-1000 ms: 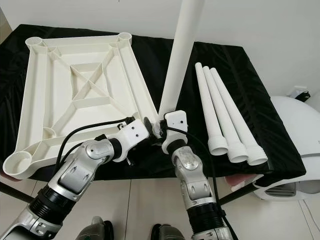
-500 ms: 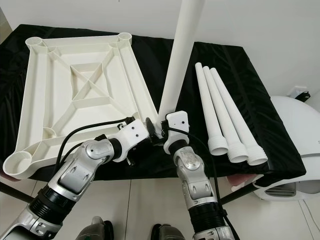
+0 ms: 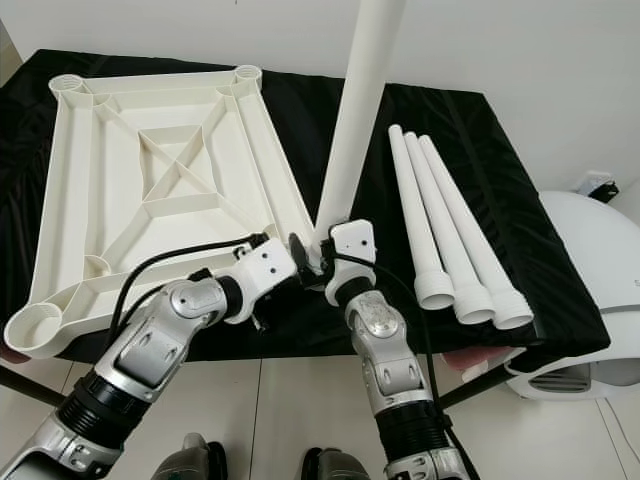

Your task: Building children table

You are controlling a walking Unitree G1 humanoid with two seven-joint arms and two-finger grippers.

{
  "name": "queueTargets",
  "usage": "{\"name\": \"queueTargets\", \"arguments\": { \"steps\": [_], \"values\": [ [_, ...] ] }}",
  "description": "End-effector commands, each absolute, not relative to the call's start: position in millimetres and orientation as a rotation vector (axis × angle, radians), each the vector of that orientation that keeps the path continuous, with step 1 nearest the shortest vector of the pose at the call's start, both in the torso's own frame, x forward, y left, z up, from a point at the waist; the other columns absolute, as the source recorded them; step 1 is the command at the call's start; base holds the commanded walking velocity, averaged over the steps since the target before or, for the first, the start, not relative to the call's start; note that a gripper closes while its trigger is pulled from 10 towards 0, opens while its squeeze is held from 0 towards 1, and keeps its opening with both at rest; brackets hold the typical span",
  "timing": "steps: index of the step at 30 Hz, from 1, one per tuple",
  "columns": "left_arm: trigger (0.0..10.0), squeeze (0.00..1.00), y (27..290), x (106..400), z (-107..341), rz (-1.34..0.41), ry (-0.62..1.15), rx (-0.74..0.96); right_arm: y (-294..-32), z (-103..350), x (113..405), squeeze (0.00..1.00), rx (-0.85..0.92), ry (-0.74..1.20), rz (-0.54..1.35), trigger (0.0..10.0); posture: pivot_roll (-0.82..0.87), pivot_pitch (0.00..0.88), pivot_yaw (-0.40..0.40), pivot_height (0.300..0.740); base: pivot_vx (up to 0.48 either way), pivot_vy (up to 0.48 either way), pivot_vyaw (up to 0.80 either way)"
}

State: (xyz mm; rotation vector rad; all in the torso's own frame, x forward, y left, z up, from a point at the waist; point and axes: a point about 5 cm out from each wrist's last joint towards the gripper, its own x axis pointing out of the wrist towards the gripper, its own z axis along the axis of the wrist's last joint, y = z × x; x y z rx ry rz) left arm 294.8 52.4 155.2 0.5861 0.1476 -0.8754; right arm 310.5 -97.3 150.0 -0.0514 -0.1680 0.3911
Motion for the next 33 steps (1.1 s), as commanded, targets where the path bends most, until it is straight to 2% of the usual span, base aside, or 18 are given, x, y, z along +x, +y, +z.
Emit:
{"name": "queueTargets", "arguments": {
  "steps": [1,10,12,15,19,23,33],
  "values": [
    [10.0,0.0,43.6,291.1,165.8,-0.919,0.076,0.606,-94.8,152.7,312.5,0.0,-0.05,-0.181,0.412,10.0,-0.07,0.077,-0.041,0.74,0.0,0.0,0.0],
    [10.0,0.0,46.1,291.9,168.4,-0.918,0.074,0.61,-102.0,161.6,315.3,0.0,-0.046,-0.221,0.489,10.0,-0.06,0.085,-0.041,0.74,0.0,0.0,0.0],
    [10.0,0.0,47.6,290.3,167.8,-0.927,0.077,0.616,-107.6,167.7,312.2,0.0,-0.054,-0.244,0.583,10.0,-0.05,0.089,-0.036,0.74,0.0,0.0,0.0],
    [10.0,0.0,48.3,290.2,167.5,-0.928,0.079,0.617,-109.2,168.7,311.1,0.0,-0.054,-0.249,0.607,10.0,-0.05,0.088,-0.033,0.74,0.0,0.0,0.0],
    [10.0,0.0,51.2,288.8,165.3,-0.933,0.089,0.623,-128.6,174.6,307.1,0.0,0.008,-0.244,0.725,10.0,-0.05,0.095,-0.023,0.74,0.0,0.0,0.0],
    [10.0,0.0,50.5,288.7,164.9,-0.935,0.092,0.618,-135.5,181.9,305.0,0.0,0.052,-0.244,0.832,10.0,-0.05,0.093,-0.018,0.74,0.0,0.0,0.0],
    [10.0,0.0,48.1,288.4,166.2,-0.952,0.089,0.62,-160.4,170.2,319.8,0.0,-0.067,-0.112,1.021,10.0,-0.05,0.092,-0.007,0.74,0.0,0.0,0.0]
  ]
}}
